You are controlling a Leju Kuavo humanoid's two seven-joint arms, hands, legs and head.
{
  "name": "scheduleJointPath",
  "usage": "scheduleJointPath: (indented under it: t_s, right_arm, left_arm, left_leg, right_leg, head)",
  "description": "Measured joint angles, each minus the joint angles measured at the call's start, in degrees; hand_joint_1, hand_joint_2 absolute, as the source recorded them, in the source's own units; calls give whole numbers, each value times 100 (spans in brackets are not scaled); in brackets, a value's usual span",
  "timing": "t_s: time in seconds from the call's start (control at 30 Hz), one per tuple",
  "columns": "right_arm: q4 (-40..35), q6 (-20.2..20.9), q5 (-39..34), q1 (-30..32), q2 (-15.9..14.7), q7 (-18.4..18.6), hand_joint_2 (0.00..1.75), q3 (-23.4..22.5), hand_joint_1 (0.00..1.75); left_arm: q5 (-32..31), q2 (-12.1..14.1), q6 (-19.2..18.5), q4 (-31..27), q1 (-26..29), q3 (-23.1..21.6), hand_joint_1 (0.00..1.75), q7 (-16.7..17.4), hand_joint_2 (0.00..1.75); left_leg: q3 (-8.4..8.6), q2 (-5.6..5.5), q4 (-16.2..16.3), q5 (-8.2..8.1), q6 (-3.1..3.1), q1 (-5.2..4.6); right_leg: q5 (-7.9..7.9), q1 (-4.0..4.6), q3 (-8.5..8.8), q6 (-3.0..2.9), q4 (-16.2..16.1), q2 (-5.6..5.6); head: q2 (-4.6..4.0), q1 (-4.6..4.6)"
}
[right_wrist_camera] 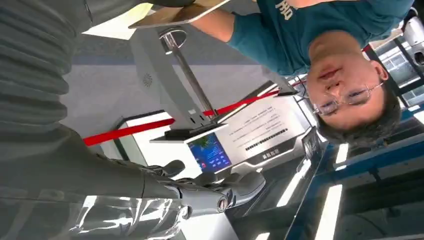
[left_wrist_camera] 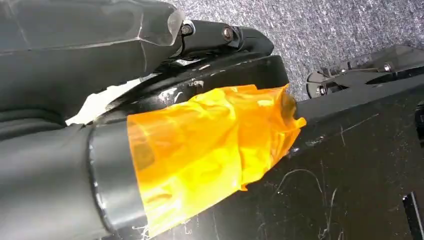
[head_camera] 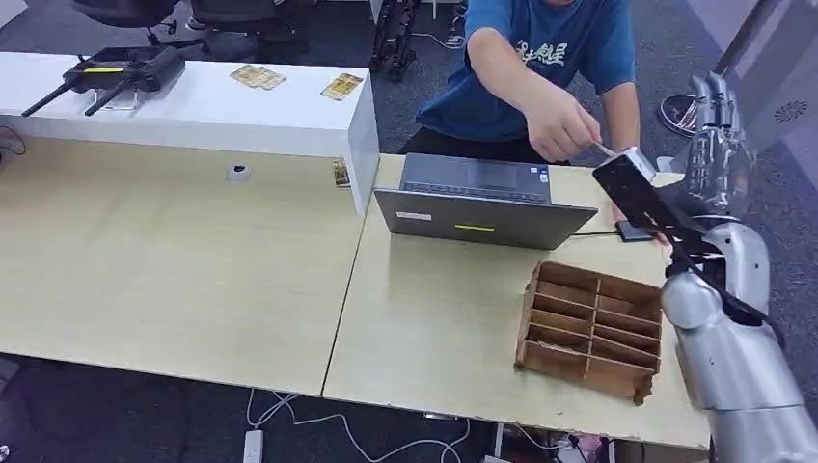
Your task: Pass the card to the sensor for recognition and then transmit it.
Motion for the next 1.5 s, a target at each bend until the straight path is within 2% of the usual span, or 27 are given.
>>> scheduleJointPath:
  t_s: [0.13,0.17,0.2,1.3,1.4,1.47,1.5]
  right_arm:
    - [-11,-4,-2,7,-15,-2,175,0,0]
    - [-13,-9,-11,11,-15,-11,175,0,150]
    - [-20,-20,-39,20,-15,-18,175,0,175]
    - [-109,11,-380,82,-15,-164,175,7,175]
    - [-107,101,-718,82,0,-205,175,4,175]
    - [-105,335,-1316,82,59,-236,175,-37,175]
    - [-87,614,-1959,81,115,-271,175,-96,175]
  left_arm:
    - [0,0,0,0,0,0,0,0,0]
    - [2,-2,0,0,0,0,0,0,0]
    - [9,0,0,0,0,0,0,0,0]
    - [94,-2,-2,0,-4,0,0,-15,0]
    - [118,-2,-2,0,-5,0,0,-15,0]
    - [147,-2,0,0,-6,0,0,-15,0]
    - [179,-2,0,0,-8,0,0,-15,0]
  left_leg:
    - [0,0,0,0,0,0]
    - [1,0,0,0,0,0]
    - [1,0,0,0,0,1]
    - [-1,-1,0,0,0,0]
    - [-1,-1,0,0,0,0]
    - [-2,0,-1,0,0,0]
    - [-1,0,-1,0,0,1]
  right_leg:
    - [0,0,0,0,0,0]
    - [0,1,0,0,0,0]
    - [0,1,0,0,0,0]
    - [0,0,1,0,0,-1]
    - [0,1,1,0,0,-1]
    - [0,1,1,0,0,-1]
    - [0,1,1,0,0,-1]
  head:
    - [0,0]
    - [0,0]
    - [0,0]
    - [0,0]
    - [0,0]
    - [0,-2]
    - [0,0]
